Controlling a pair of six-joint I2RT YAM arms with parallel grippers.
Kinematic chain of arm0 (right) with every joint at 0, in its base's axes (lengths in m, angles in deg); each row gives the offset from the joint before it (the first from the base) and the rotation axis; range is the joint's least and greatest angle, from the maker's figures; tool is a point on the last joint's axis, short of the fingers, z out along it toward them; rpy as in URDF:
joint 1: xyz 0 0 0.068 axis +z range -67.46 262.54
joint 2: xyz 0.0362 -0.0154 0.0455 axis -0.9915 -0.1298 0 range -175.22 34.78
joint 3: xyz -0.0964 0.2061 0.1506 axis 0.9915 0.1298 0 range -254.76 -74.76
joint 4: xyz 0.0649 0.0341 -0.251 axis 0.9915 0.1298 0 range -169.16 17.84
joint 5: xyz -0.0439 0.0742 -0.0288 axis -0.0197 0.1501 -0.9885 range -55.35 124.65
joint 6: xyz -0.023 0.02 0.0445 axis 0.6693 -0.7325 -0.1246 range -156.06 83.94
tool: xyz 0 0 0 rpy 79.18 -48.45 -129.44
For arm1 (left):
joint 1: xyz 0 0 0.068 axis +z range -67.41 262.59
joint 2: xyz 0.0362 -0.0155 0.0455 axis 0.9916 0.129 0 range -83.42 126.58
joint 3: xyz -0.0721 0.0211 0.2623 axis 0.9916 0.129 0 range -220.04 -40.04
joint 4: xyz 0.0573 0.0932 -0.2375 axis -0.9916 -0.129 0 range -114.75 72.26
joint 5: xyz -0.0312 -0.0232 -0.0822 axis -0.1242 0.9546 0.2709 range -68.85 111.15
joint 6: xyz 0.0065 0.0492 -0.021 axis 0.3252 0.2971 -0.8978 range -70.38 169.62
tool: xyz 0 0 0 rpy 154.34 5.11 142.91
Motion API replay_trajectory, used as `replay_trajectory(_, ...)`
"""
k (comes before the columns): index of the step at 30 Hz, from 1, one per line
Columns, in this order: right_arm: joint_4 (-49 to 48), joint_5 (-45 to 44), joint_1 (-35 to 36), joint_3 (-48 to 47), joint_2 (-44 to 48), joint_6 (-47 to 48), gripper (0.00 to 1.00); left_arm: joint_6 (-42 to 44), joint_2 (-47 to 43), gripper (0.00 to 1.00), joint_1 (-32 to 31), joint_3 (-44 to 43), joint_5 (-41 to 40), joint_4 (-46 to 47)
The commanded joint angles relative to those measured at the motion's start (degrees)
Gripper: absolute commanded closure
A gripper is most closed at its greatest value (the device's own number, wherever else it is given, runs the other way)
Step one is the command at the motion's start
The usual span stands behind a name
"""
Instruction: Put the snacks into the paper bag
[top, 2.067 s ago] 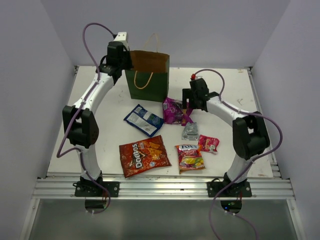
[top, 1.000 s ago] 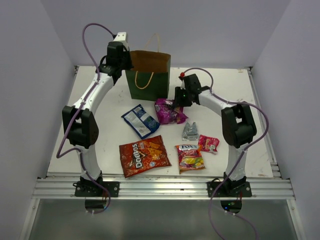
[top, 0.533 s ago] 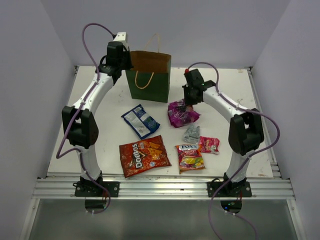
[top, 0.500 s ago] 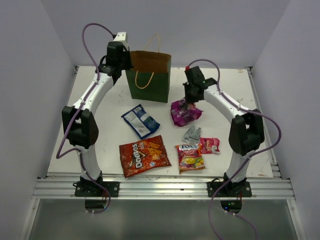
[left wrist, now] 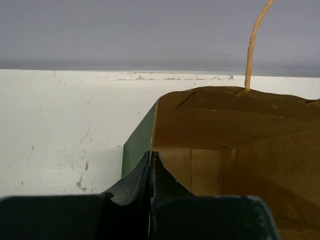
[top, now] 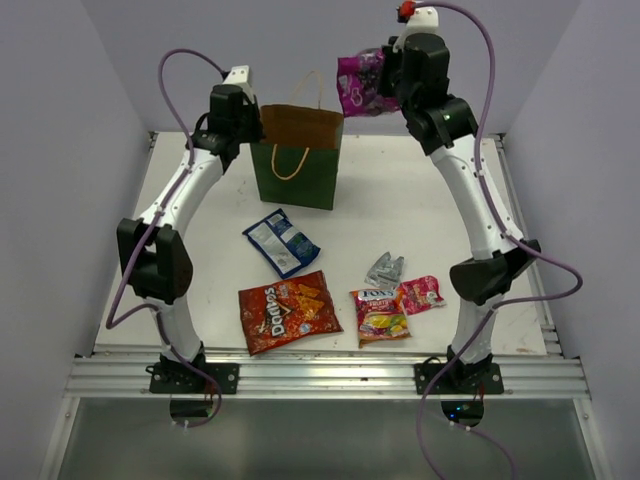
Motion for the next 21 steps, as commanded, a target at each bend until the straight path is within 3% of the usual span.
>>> replay_trajectory(1,-13.6,1.4,2.7,-8.0,-3.6,1.9,1.0,-1.4,-3.0,1.0,0.0,0.5,1.3,1.2)
replay_trajectory(7,-16.0,10.4,4.9,-10.9,-6.9,-4.6,1.0,-1.7,-3.2,1.0,-1.3,0.6,1.6,1.4)
replay_trajectory(21,-15.2,13.1,9.8,-0.1,-5.9,-5.5,1.0,-1.8,-3.5,1.0,-2.8,1.0,1.4,1.3)
